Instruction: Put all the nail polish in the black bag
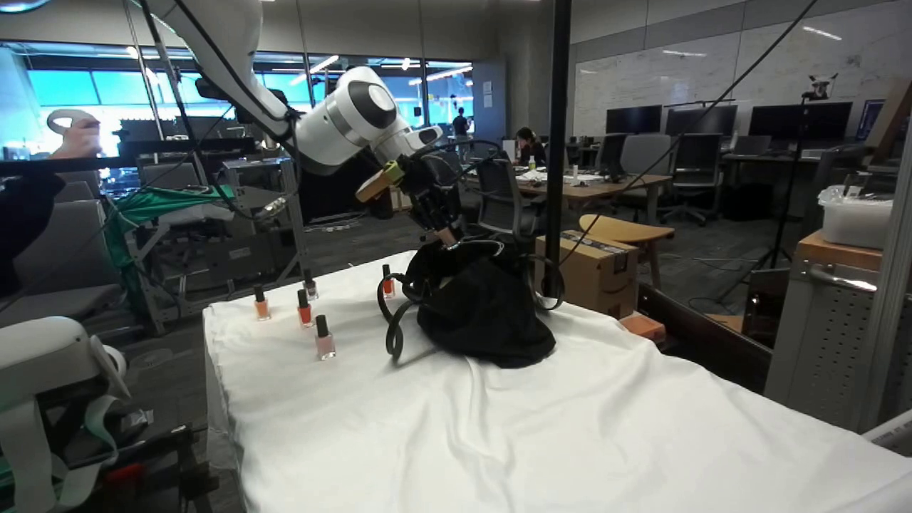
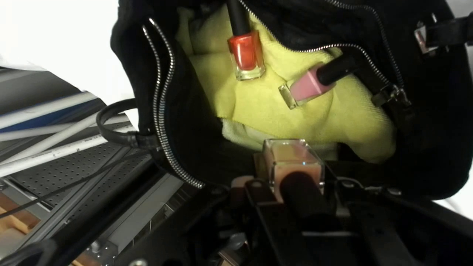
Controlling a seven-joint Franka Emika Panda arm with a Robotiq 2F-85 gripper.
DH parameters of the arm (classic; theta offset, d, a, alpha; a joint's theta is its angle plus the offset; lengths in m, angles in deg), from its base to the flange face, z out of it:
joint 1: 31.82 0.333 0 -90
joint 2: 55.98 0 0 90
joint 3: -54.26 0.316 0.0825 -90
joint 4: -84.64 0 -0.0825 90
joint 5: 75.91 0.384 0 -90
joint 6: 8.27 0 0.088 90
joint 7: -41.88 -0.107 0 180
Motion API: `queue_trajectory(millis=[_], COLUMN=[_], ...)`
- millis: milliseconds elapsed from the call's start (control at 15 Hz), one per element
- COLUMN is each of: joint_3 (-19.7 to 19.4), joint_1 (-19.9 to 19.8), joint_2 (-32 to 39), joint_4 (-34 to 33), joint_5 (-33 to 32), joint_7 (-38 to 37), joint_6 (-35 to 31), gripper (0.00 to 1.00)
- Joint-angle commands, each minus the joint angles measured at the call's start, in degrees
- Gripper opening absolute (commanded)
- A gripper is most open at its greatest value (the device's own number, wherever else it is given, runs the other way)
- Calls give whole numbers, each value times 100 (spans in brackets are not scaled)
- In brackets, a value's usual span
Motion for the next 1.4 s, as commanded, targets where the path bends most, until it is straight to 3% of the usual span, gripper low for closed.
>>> queue_trajectory(millis=[0,267,467,533,667,1000,1333], joint_3=[-246,-417,-494,-514,-542,-569,-502], joint_1=[211,261,269,274,290,345,413], joint_2=[663,1102,1345,1403,1492,1418,837], joint_4=[-949,-1482,-1804,-1894,-2026,-1982,-1293], joint_5=[29,108,161,172,193,198,206], joint_7=[245,429,527,566,592,560,421], joint_6=[192,230,289,322,386,552,668], gripper=[20,20,33,21,66,97,100])
